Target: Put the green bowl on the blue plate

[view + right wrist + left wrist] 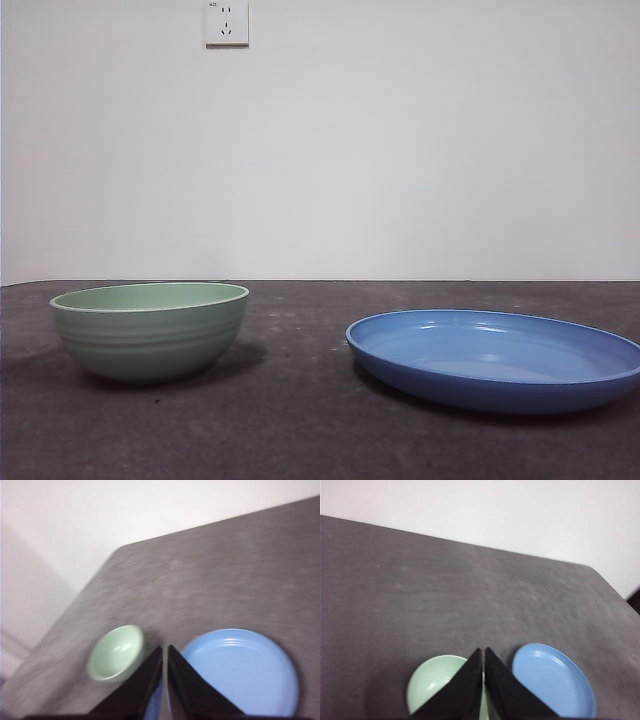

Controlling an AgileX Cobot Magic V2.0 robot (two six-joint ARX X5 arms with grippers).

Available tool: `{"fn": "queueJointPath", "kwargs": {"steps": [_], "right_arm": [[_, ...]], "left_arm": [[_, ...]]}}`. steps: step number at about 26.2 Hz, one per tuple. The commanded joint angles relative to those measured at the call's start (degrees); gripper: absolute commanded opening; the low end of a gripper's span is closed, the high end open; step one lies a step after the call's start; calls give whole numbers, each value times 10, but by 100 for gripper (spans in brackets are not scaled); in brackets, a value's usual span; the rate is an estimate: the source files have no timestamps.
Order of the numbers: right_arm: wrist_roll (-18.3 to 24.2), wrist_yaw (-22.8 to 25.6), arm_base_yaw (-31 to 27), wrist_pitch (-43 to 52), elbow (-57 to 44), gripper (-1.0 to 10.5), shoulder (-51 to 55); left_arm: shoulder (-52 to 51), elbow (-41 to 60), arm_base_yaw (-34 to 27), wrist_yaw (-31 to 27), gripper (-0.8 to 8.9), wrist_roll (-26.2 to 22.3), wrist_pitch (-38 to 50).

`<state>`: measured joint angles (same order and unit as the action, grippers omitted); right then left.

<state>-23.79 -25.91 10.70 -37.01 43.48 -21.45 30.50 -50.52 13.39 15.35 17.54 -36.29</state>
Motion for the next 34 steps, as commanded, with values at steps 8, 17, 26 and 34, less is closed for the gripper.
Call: {"fn": "queueJointPath", "kwargs": {"steps": [8, 17, 26, 34], "right_arm": [[78, -23, 99, -101, 68, 13, -45], [116, -21, 99, -179, 68, 14, -45], [111, -4, 99, -179, 68, 350, -45], [108, 9, 99, -181, 68, 581, -45]], "left_arm": [[36, -33, 80, 28, 9, -19, -40], [35, -33, 83, 28, 9, -35, -134], [36, -33, 83, 28, 358, -36, -160], [36, -33, 83, 27, 574, -35, -165]]}}
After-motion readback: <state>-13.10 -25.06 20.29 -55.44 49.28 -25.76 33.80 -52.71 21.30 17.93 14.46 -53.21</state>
